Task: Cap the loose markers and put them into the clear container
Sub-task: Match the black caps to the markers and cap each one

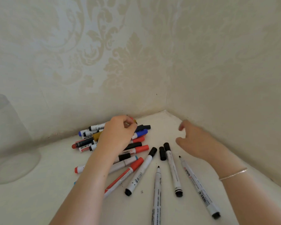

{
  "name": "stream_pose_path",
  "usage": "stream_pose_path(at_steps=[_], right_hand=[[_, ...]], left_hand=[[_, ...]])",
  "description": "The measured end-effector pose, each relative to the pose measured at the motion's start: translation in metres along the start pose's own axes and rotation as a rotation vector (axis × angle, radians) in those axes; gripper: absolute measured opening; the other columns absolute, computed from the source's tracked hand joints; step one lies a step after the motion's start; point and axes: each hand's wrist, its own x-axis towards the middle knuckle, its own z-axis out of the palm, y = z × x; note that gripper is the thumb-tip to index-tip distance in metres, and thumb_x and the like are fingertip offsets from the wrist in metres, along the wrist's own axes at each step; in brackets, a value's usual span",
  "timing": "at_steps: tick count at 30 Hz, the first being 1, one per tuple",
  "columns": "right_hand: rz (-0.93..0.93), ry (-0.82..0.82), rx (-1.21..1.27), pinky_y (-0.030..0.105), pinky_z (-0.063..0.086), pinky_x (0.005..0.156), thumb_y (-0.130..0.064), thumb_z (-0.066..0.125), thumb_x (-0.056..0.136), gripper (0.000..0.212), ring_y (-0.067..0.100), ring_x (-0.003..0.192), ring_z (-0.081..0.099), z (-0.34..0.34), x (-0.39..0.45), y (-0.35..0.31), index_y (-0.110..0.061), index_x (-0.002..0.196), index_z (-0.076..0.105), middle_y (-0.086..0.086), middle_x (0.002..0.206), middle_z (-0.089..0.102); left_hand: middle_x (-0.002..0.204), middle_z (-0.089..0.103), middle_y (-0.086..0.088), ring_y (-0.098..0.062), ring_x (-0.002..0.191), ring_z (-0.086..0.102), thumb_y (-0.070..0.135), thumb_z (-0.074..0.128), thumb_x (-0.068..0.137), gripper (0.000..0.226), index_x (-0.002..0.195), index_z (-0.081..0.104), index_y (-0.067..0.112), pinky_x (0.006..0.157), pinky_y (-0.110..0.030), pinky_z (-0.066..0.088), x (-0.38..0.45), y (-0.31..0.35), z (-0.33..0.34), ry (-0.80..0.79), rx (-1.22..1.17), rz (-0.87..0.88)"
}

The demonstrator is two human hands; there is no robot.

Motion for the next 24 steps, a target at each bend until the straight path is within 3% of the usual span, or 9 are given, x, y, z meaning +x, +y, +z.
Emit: stream_pose_path(at_steps=[5, 7, 11, 13, 15, 18, 20, 22, 24], right_hand=[[0.142, -0.571, -0.296, 0.021, 0.036, 0.052, -0.033, 0.049, 0.092, 0.058, 0.011, 0.061, 0.047, -0.014, -0.026, -0.014, -0.004, 0.134, 0.022, -0.001, 0.072, 0.051], [0.144, -0.618, -0.34, 0.019, 0.035, 0.048, -0.024, 0.054, 0.089, 0.054, 0.009, 0.054, 0.045, -0.009, -0.026, -0.017, -0.004, 0.129, 0.023, 0.0, 0.067, 0.05], [0.071, -0.279, -0.163, 0.022, 0.031, 0.048, -0.022, 0.058, 0.087, 0.029, 0.011, 0.06, 0.044, -0.011, -0.013, -0.005, -0.012, 0.099, 0.034, 0.001, 0.078, 0.048], [0.023, -0.022, 0.103, 0.023, 0.029, 0.05, -0.021, 0.061, 0.086, 0.023, 0.012, 0.059, 0.04, -0.018, -0.008, 0.001, -0.014, 0.086, 0.039, 0.001, 0.078, 0.049], [-0.011, 0.157, 0.403, 0.023, 0.032, 0.05, -0.019, 0.062, 0.085, 0.025, 0.014, 0.056, 0.04, -0.023, -0.004, -0.001, -0.015, 0.077, 0.039, 0.002, 0.071, 0.048], [-0.081, 0.23, 0.72, 0.02, 0.039, 0.05, -0.014, 0.065, 0.085, 0.028, 0.012, 0.052, 0.045, -0.016, -0.004, -0.017, -0.013, 0.073, 0.04, 0.009, 0.07, 0.051], [-0.139, 0.245, 0.711, 0.019, 0.039, 0.049, -0.018, 0.067, 0.085, 0.031, 0.011, 0.052, 0.044, -0.002, -0.005, -0.029, -0.014, 0.069, 0.04, 0.01, 0.068, 0.05], [-0.16, 0.233, 0.718, 0.017, 0.04, 0.049, -0.024, 0.064, 0.087, 0.03, 0.016, 0.055, 0.048, 0.009, -0.006, -0.035, -0.01, 0.07, 0.045, 0.013, 0.068, 0.054], [-0.148, 0.227, 0.651, 0.021, 0.043, 0.058, -0.029, 0.059, 0.09, 0.025, 0.023, 0.071, 0.056, 0.013, -0.003, -0.032, -0.008, 0.079, 0.052, 0.012, 0.081, 0.063]], left_hand=[[0.085, 0.066, 0.005, -0.01, 0.057, 0.054, 0.029, 0.055, 0.094, 0.009, 0.095, 0.064, 0.03, 0.055, -0.025, 0.042, 0.001, 0.001, 0.0, 0.009, -0.023, -0.007], [0.085, 0.067, 0.005, -0.01, 0.058, 0.054, 0.028, 0.055, 0.094, 0.009, 0.096, 0.064, 0.029, 0.056, -0.025, 0.043, 0.002, 0.001, 0.001, 0.01, -0.04, -0.011], [0.082, 0.067, 0.003, -0.01, 0.06, 0.056, 0.027, 0.056, 0.093, 0.01, 0.097, 0.065, 0.025, 0.059, -0.025, 0.045, 0.003, 0.001, 0.0, 0.016, -0.094, -0.029], [0.078, 0.067, 0.003, -0.007, 0.059, 0.059, 0.026, 0.057, 0.094, 0.01, 0.098, 0.066, 0.023, 0.058, -0.021, 0.045, 0.0, 0.006, -0.001, -0.026, -0.185, -0.03], [0.082, 0.07, 0.002, -0.003, 0.065, 0.066, 0.029, 0.057, 0.095, 0.013, 0.099, 0.066, 0.021, 0.06, -0.018, 0.052, -0.007, 0.016, -0.002, -0.182, -0.347, -0.028], [0.101, 0.073, 0.0, -0.006, 0.09, 0.07, 0.039, 0.057, 0.092, 0.032, 0.116, 0.061, 0.018, 0.086, -0.026, 0.056, -0.019, 0.029, 0.004, -0.507, -0.478, -0.009], [0.104, 0.073, -0.005, -0.014, 0.092, 0.072, 0.028, 0.059, 0.094, 0.032, 0.123, 0.055, 0.018, 0.084, -0.029, 0.058, -0.027, 0.035, 0.011, -0.639, -0.566, -0.038], [0.092, 0.073, -0.006, -0.017, 0.076, 0.07, 0.01, 0.057, 0.094, 0.028, 0.122, 0.054, 0.014, 0.073, -0.028, 0.059, -0.026, 0.034, 0.015, -0.621, -0.636, -0.099], [0.079, 0.068, -0.005, -0.012, 0.058, 0.058, 0.002, 0.054, 0.092, 0.03, 0.12, 0.054, 0.013, 0.063, -0.028, 0.053, -0.019, 0.029, 0.016, -0.473, -0.63, -0.192]])
